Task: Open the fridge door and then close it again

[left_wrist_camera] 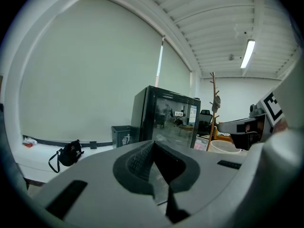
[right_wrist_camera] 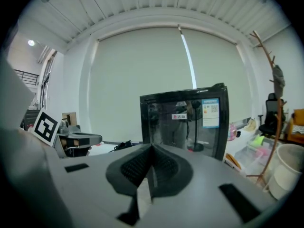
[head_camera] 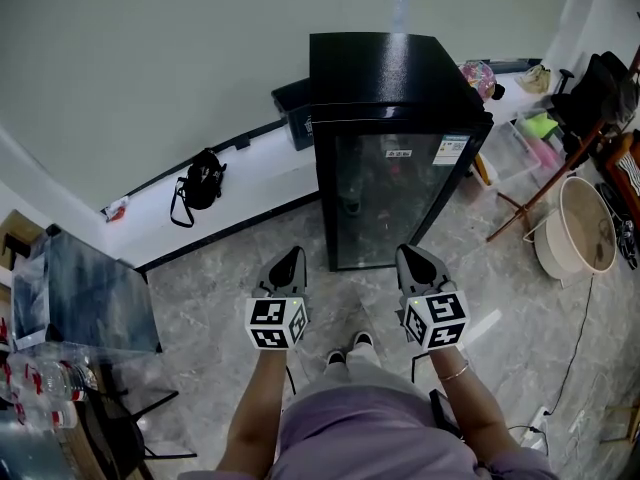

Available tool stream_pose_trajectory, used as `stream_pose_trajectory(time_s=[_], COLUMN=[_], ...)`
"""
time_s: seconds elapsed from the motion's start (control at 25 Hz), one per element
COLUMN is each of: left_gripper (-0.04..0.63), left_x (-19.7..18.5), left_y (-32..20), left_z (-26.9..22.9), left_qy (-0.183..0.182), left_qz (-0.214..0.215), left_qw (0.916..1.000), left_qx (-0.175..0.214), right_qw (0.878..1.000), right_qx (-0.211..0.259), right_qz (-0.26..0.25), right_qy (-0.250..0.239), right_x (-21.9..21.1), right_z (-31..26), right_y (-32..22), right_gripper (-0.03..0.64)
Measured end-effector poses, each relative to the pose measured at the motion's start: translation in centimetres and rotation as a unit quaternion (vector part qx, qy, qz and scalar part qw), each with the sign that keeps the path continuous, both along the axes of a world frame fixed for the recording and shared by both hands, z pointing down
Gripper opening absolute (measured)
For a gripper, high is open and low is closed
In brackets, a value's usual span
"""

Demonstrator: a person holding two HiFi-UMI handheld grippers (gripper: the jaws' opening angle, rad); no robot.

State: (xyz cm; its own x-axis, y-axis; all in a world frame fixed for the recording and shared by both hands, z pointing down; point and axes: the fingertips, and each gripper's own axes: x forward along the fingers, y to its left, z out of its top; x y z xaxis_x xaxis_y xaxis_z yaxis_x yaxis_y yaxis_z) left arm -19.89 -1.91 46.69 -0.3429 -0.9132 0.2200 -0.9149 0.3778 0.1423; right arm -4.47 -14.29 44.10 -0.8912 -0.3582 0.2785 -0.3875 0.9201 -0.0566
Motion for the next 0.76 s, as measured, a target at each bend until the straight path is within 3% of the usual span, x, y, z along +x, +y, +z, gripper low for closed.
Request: stream_pose_trajectory(time_s=[0.76], left_gripper=[0.003], left_x=[0.4], left_y=[-1.1], left_z=[0.5], left_qy=[0.000], left_qz=[0.005], left_qw=[1.0000], left_qx=[-0.005], right_qw=[1.000], right_qx=[-0.010], right_qz=[0.000], right_qy=[0.006], right_x=[0.4], right_z=[0.6], right_y=[-1.0], right_gripper=[0.003])
